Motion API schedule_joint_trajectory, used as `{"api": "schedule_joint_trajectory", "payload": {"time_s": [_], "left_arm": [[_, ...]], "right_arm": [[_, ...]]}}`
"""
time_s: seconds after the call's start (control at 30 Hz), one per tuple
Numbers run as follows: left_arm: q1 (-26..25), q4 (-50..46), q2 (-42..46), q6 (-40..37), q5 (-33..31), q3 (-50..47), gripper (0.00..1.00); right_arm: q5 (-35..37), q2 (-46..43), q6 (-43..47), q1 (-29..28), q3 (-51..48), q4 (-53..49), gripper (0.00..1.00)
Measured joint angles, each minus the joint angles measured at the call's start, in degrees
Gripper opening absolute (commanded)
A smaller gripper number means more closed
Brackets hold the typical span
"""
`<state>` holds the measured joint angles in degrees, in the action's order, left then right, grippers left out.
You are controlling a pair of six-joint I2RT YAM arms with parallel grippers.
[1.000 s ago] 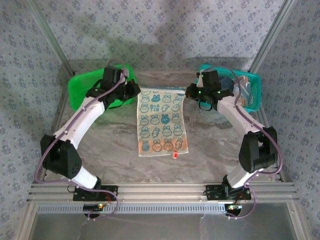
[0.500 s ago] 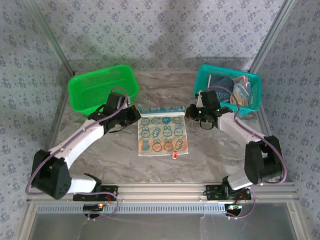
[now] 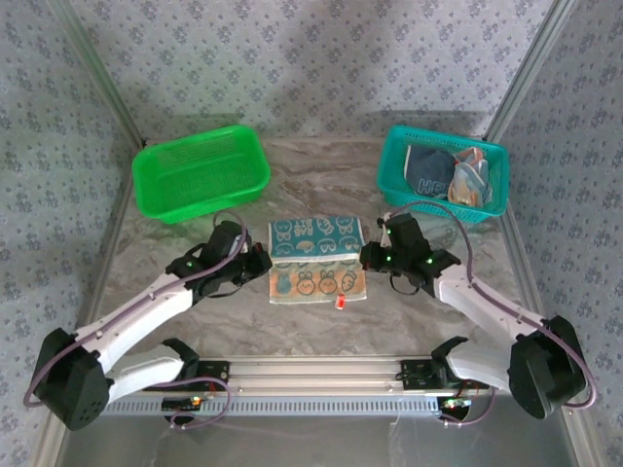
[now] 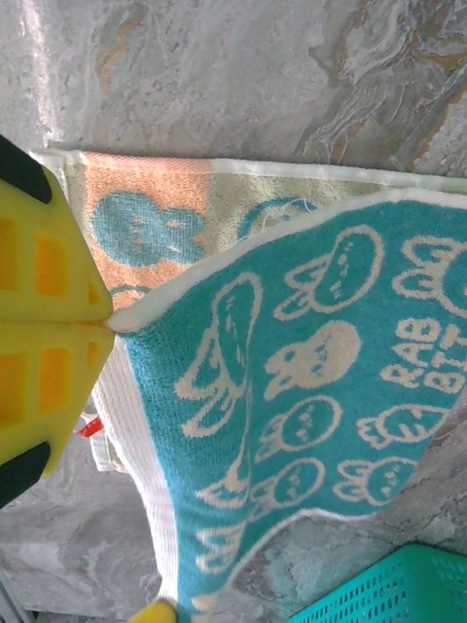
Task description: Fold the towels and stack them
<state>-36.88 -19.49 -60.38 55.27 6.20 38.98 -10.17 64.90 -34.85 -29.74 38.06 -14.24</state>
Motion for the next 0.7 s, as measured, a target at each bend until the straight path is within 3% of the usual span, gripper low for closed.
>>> {"api": "schedule_joint_trajectory", "payload": {"time_s": [0.7], "left_arm": [[-6.01,0.28,5.57,5.38,-2.51,-9.57,0.00]], "right_arm": [[3.56,-4.85,-6.34,-7.56,-9.46,-0.44,0.07]]}}
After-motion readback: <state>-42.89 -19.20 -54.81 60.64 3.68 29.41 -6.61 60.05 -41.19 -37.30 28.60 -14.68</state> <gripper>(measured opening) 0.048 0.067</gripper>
